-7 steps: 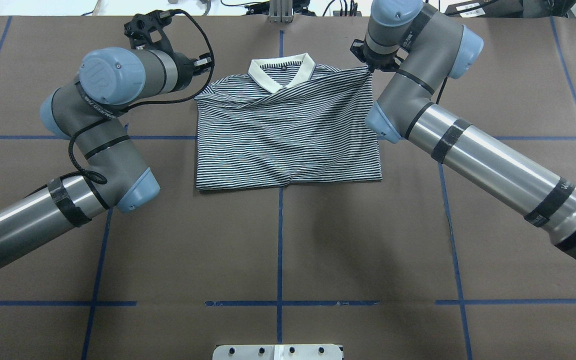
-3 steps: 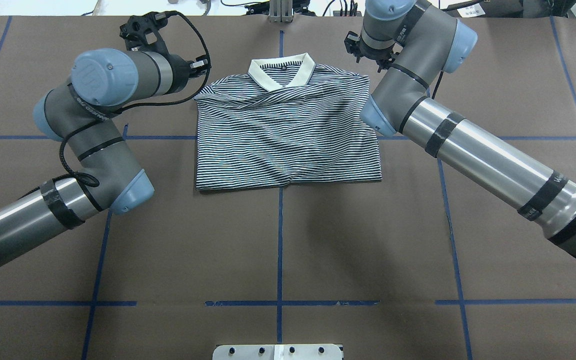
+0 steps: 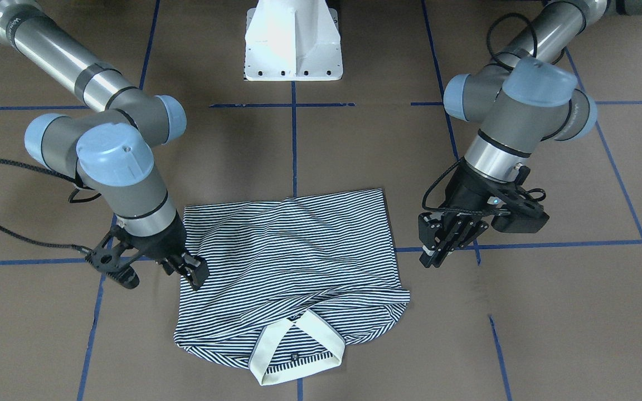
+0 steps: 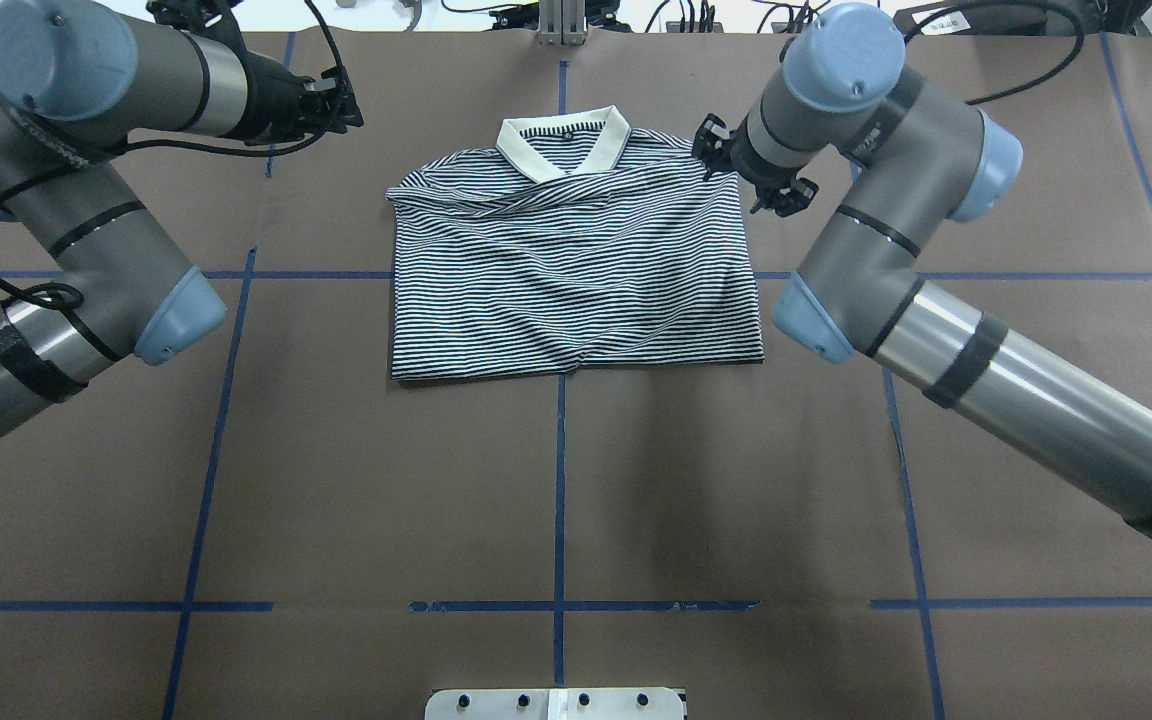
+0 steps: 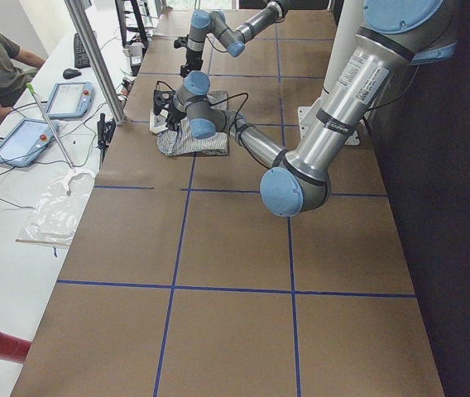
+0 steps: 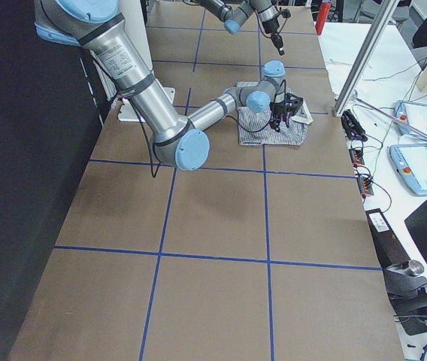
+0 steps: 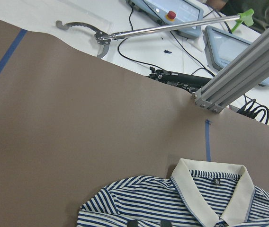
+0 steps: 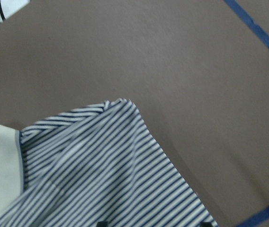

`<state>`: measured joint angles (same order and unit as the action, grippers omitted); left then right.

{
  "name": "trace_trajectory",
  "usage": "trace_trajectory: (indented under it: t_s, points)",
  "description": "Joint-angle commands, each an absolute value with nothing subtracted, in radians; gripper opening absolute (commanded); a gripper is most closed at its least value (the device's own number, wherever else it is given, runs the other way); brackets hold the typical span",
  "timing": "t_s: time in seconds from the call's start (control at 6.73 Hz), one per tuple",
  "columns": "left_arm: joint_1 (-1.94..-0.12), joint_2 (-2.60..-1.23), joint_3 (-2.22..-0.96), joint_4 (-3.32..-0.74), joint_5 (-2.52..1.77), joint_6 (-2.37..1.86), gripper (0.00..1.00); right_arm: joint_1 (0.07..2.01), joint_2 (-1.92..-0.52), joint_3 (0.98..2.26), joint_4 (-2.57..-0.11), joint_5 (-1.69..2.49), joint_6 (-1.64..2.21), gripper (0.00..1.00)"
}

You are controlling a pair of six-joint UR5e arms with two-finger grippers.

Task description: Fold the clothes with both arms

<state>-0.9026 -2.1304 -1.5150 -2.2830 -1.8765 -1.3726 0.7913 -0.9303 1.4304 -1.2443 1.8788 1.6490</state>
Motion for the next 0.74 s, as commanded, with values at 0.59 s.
trace_trajectory:
  t_s: [0.59]
  points:
    - [-0.928, -2.126, -1.532, -2.273, -1.907, -1.37, 0.29, 0.586, -1.146, 1.643, -1.247, 1.712, 1.87, 0.73]
